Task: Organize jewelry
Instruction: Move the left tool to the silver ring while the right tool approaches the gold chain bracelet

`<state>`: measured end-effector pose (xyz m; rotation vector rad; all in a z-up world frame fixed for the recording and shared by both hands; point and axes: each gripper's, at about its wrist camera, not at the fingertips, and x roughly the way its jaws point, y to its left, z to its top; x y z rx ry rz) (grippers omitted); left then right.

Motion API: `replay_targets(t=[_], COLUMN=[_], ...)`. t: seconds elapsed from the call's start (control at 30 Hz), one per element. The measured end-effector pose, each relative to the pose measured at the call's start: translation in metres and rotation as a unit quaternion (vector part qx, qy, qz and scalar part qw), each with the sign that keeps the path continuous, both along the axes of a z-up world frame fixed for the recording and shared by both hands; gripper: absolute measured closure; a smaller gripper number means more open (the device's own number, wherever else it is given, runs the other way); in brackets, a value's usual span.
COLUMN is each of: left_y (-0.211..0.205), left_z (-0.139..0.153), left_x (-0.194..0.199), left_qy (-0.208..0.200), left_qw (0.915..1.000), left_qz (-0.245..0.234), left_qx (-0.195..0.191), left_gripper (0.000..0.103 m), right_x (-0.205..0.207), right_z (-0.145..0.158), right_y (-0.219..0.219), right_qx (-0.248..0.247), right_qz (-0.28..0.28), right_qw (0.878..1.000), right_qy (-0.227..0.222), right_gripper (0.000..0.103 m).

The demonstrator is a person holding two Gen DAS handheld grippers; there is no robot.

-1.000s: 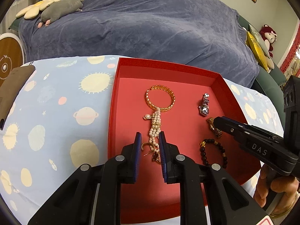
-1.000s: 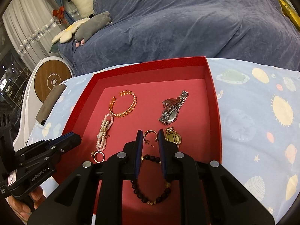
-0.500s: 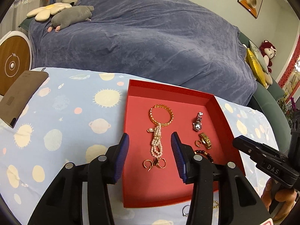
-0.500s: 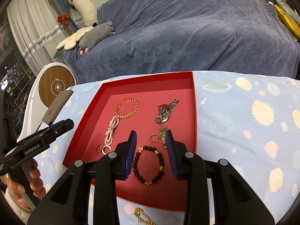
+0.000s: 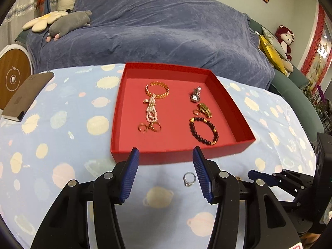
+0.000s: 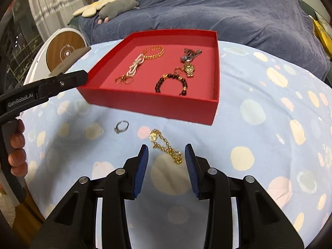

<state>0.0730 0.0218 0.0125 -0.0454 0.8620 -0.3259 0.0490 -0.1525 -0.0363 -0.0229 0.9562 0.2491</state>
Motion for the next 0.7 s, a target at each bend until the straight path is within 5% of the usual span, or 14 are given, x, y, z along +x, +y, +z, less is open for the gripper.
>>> replay_targets(t=[0.2, 0.6, 0.7], left_y=[-0.017, -0.023, -0.03], left_z=[-0.025, -0.045, -0.05], left_x=[-0.002, 0.003, 0.003], left_qy=[0.024, 0.051, 0.053], left_qw=[0.9992, 0.998, 0.9974], left_qz=[-0.016, -0.027, -0.036], left_qx=[0.029, 0.025, 0.033], left_gripper=[0.052, 0.052, 0.052], right_x=[-0.001, 0.008, 0.009], right_z=[-0.012, -0.018, -0.019], right_y=[0.016, 0.004, 0.002], right_qx=[-0.025, -0.029, -0.036], right_qz=[0.019, 0.003, -0.001], right_qw=[0.999, 1.0, 0.999], right_qy=[-0.003, -0.003, -0.005], right_gripper=[0.068, 0.068, 0.075])
